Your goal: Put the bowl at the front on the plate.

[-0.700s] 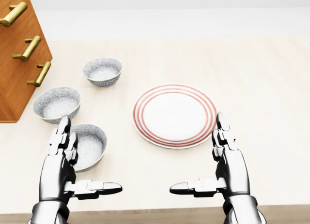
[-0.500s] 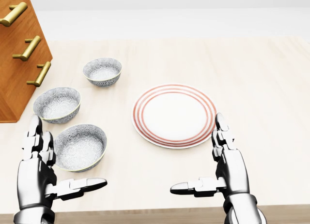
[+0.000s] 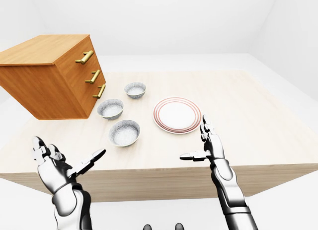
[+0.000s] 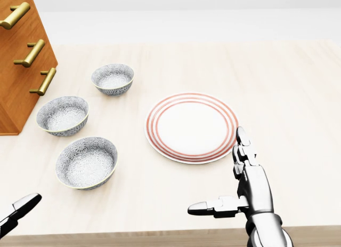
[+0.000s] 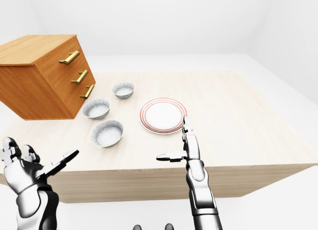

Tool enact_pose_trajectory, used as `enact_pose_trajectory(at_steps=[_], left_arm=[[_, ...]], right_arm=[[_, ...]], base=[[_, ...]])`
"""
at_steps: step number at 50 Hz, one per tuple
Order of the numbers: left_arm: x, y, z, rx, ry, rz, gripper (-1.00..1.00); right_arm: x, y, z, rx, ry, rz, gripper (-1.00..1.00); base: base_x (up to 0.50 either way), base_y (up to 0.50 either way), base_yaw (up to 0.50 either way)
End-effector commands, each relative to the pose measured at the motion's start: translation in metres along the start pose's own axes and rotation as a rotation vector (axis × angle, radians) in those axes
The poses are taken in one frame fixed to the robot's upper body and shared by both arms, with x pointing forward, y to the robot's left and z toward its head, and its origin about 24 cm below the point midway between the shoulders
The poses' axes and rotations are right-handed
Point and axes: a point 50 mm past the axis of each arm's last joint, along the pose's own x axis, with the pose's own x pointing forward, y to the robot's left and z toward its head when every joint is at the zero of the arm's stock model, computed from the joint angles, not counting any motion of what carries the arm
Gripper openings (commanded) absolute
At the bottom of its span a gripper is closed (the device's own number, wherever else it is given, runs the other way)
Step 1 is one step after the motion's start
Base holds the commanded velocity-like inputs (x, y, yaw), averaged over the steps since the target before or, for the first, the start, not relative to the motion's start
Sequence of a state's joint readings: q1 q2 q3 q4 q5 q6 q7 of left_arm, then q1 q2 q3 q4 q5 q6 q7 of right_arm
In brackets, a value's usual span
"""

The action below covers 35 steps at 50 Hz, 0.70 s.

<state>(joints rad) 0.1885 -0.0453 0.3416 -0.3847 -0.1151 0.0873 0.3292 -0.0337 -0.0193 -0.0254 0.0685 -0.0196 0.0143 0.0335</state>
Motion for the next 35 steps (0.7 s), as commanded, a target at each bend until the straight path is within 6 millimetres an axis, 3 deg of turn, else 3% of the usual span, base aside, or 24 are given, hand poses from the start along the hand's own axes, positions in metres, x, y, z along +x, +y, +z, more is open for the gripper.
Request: enact_pose_trajectory(at_steps=[1, 7, 35], left_arm=[[0.000, 0.040, 0.014, -0.016, -0.057, 0.320, 1.00], [-0.005, 0.055, 0.018, -0.012, -0.070, 0.385, 1.00], [0.001, 0.045, 0.030, -0.046, -0.125, 0.348, 1.00]], right_arm=[[0.000, 0.000, -0.001, -0.003, 0.010, -0.001, 1.00], [0.001, 0.000, -0.003, -0.005, 0.014, 0.000, 1.00], [0.003, 0.001, -0.005, -0.041, 0.062, -0.020, 1.00]], base=[[0.00, 0.00, 0.00], [0.00, 0.00, 0.00], [0.00, 0.00, 0.00]])
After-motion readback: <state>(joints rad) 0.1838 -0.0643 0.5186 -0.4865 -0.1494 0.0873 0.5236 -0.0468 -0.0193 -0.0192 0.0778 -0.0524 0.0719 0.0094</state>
